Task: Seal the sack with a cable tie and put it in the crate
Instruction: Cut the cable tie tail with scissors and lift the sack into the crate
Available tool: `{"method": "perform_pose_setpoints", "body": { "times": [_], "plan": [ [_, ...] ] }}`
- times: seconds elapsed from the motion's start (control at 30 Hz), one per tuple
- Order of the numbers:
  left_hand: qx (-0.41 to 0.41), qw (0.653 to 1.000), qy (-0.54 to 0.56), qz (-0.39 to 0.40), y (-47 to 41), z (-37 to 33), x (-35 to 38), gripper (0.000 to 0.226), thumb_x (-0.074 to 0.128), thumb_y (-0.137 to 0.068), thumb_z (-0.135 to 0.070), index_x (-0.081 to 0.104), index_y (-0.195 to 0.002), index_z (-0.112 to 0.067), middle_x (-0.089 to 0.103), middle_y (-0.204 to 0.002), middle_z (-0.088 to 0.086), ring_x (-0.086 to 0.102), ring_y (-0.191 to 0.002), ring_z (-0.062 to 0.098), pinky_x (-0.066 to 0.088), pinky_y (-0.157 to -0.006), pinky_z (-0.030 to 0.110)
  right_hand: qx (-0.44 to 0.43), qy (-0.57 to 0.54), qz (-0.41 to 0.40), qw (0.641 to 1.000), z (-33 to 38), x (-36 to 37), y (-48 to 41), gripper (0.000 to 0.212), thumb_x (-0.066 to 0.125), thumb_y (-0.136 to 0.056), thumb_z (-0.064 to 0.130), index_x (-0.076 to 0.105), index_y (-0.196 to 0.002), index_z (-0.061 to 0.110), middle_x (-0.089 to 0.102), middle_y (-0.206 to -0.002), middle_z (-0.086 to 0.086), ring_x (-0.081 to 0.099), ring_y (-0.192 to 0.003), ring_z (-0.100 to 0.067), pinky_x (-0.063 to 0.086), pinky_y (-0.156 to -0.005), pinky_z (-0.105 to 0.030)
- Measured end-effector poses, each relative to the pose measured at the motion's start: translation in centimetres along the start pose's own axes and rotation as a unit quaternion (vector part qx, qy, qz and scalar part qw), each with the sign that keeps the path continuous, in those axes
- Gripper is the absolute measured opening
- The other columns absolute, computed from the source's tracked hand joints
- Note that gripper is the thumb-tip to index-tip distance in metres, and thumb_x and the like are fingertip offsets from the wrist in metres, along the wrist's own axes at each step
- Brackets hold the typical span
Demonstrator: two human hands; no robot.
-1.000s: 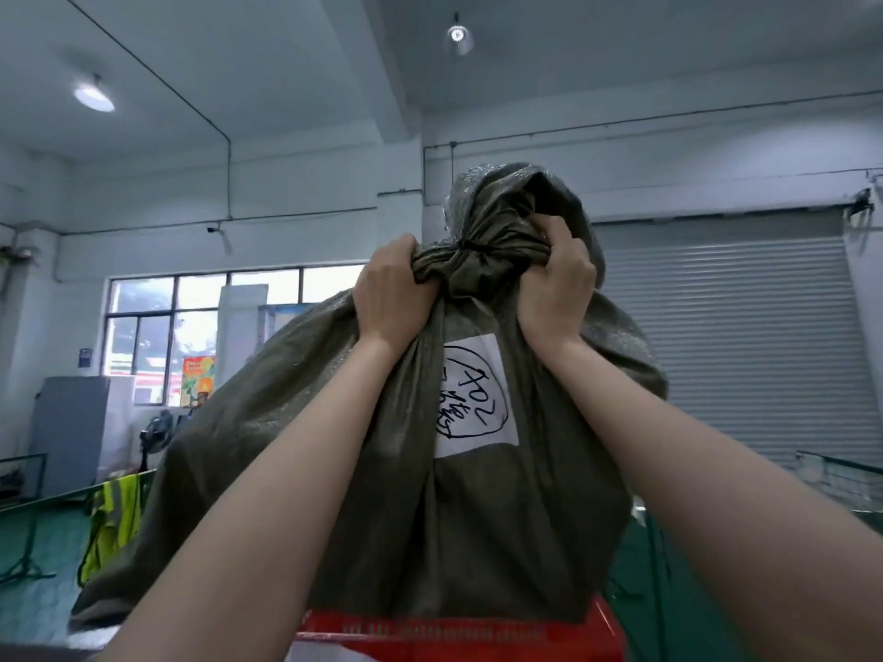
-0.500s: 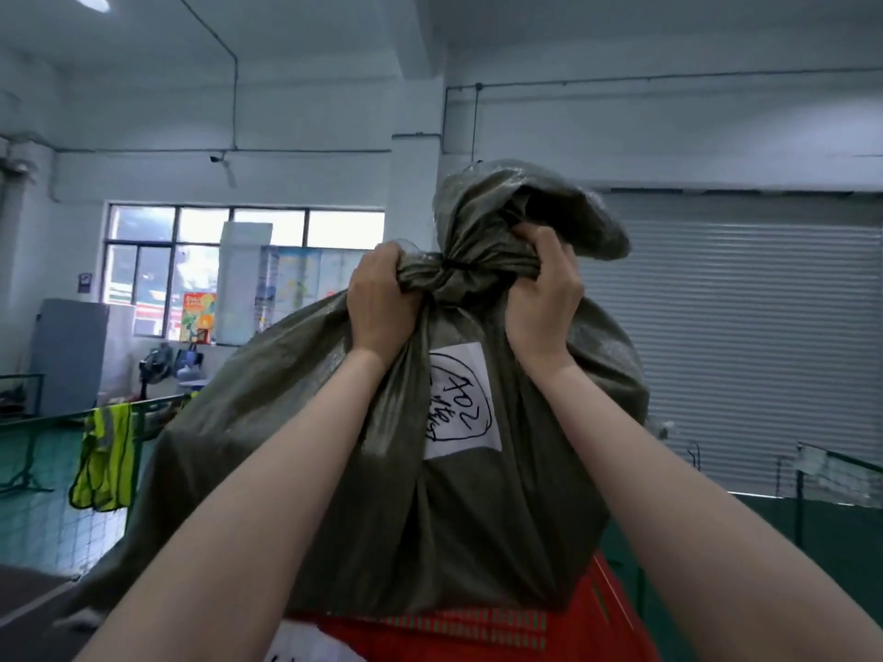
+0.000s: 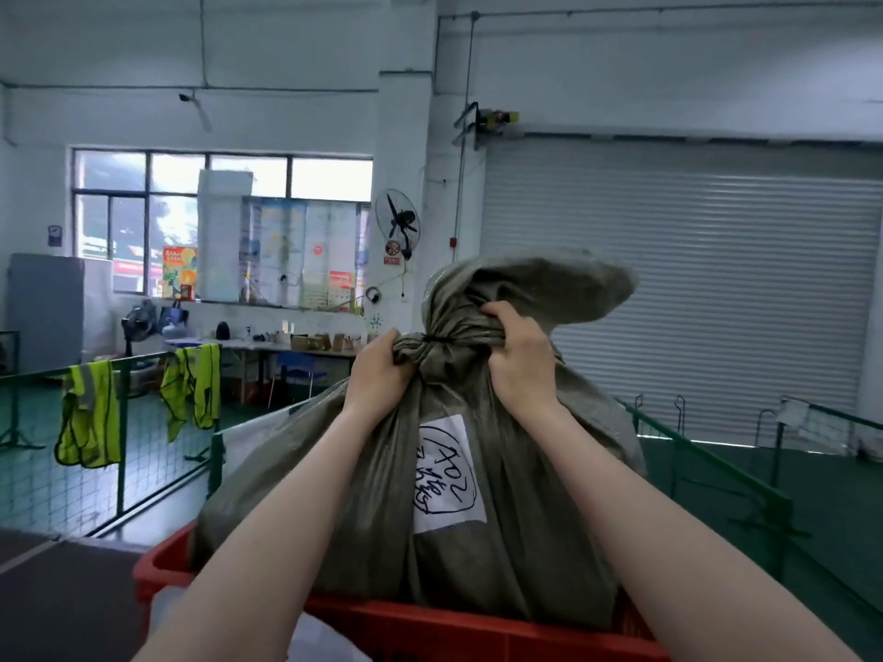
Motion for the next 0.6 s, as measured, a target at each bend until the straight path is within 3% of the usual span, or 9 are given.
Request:
{"method": "perform_pose_setpoints", "body": {
  "times": [0.17,0.23,0.37,0.47,0.6],
  "plan": [
    [-0.07,0.996,-0.009,0.057,1.6,3.9,1.2,0.016,0.051,-0.085,-0.01,0.062,-0.096,-0.003,0.066,-0.102,0.016,0.058,-0.096,0.029,0.035,-0.071,0.029,0.071,-0.009,0.111,0.991,-1.0,3.7,1.8,0.058,0.043,-0.073,-0.007,0.054,-0.123,0.019,0.065,-0.114,-0.015,0.056,-0.108,-0.032,0.045,-0.092,-0.04],
    [-0.09,0.985,-0.072,0.129,2.8,6.3,1.7,0.017,0.055,-0.085,-0.014,0.065,-0.097,-0.007,0.068,-0.105,0.016,0.06,-0.101,0.03,0.036,-0.074,0.027,0.098,0.004,0.171,0.98,-1.9,5.3,3.6,0.055,0.044,-0.075,-0.006,0.053,-0.122,0.02,0.065,-0.116,-0.014,0.057,-0.109,-0.032,0.044,-0.088,-0.034],
    [-0.14,0.932,-0.172,0.288,7.1,10.2,3.5,0.024,0.064,-0.079,-0.016,0.066,-0.102,-0.008,0.068,-0.11,0.014,0.06,-0.099,0.026,0.04,-0.078,0.024,0.137,0.036,0.308,0.941,-5.1,8.5,9.7,0.05,0.044,-0.077,-0.002,0.052,-0.122,0.019,0.062,-0.123,-0.017,0.057,-0.113,-0.034,0.046,-0.088,-0.035],
    [-0.153,0.91,-0.182,0.339,8.7,10.8,5.1,0.031,0.064,-0.078,-0.016,0.064,-0.108,-0.01,0.066,-0.116,0.013,0.059,-0.107,0.027,0.042,-0.083,0.027,0.23,-0.009,0.299,0.926,-7.6,8.9,12.4,0.051,0.046,-0.075,-0.005,0.057,-0.121,0.015,0.062,-0.126,-0.012,0.055,-0.118,-0.028,0.043,-0.093,-0.029],
    [-0.154,0.904,-0.187,0.352,7.9,9.9,5.0,0.041,0.062,-0.077,-0.012,0.053,-0.116,-0.008,0.059,-0.123,0.015,0.054,-0.112,0.029,0.04,-0.084,0.028,0.237,-0.015,0.337,0.911,-8.0,8.8,12.0,0.052,0.054,-0.073,0.0,0.056,-0.123,0.013,0.061,-0.128,-0.01,0.053,-0.12,-0.025,0.041,-0.094,-0.024]
  ]
}}
Point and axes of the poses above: each hand's wrist, its own y-axis away from the middle knuckle, its own x-axis out of the palm, z = x × y, the point moved 5 cm from there along -y, towards the middle knuckle
